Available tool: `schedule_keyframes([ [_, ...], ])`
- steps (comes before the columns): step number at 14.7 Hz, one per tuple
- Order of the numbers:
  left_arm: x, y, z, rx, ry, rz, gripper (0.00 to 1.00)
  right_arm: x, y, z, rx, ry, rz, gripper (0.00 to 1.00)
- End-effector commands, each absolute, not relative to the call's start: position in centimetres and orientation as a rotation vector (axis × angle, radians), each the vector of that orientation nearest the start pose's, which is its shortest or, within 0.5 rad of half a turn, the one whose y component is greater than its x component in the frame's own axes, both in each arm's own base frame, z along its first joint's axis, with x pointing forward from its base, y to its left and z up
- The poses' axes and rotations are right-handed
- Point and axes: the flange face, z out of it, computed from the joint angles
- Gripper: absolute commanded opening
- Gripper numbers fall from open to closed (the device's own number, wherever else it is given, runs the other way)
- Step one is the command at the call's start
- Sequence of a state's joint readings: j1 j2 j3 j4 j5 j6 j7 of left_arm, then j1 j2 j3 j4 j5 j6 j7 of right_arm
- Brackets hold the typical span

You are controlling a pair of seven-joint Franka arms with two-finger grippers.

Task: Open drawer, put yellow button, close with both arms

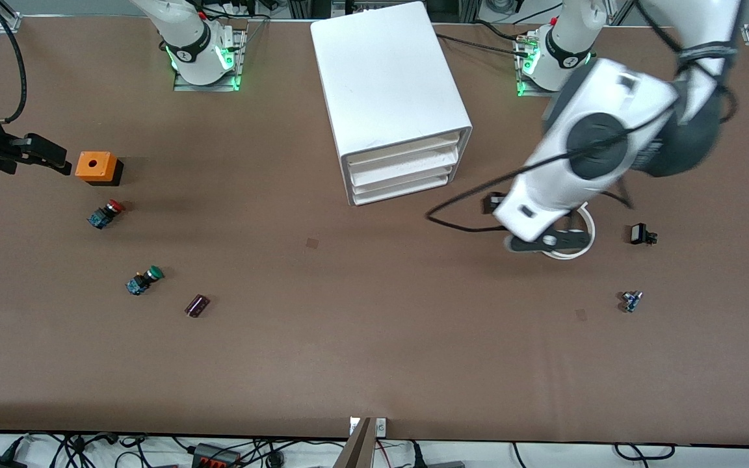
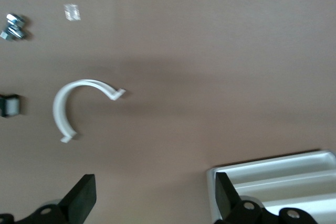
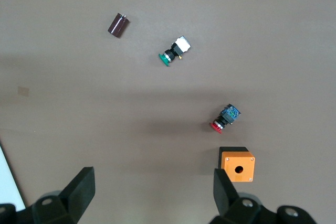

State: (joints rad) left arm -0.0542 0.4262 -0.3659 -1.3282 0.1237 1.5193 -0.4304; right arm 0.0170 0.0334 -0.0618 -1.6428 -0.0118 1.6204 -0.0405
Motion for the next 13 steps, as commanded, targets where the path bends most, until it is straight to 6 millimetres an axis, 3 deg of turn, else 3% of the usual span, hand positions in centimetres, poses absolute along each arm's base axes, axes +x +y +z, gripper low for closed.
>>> schedule_keyframes([
  [1, 62.9, -15.6, 52.4, -3.072, 0.087, 0.302, 1.00, 55.9, -2.6, 57.7, -3.167, -0.014, 0.065, 1.00],
  [4, 62.8, -11.2, 55.0, -3.087, 0.232, 0.244, 1.00, 56.1, -2.5, 57.8, -3.168, -0.019, 0.034, 1.00],
  [6, 62.4, -8.6, 57.0, -3.071, 0.232, 0.191, 1.00, 55.9, -2.4, 57.5, -3.168, -0.024, 0.041, 1.00],
  [9, 59.4, -5.7, 59.0, -3.159, 0.200, 0.107, 1.00, 55.6, -2.5, 57.4, -3.172, -0.029, 0.005, 1.00],
  [11, 57.1, -4.9, 59.7, -3.181, 0.163, -0.046, 1.00, 55.5, -2.5, 57.4, -3.172, -0.029, 0.005, 1.00],
  [13, 56.3, -4.9, 59.2, -3.147, 0.175, -0.070, 1.00, 55.5, -2.6, 57.5, -3.172, -0.026, 0.002, 1.00],
])
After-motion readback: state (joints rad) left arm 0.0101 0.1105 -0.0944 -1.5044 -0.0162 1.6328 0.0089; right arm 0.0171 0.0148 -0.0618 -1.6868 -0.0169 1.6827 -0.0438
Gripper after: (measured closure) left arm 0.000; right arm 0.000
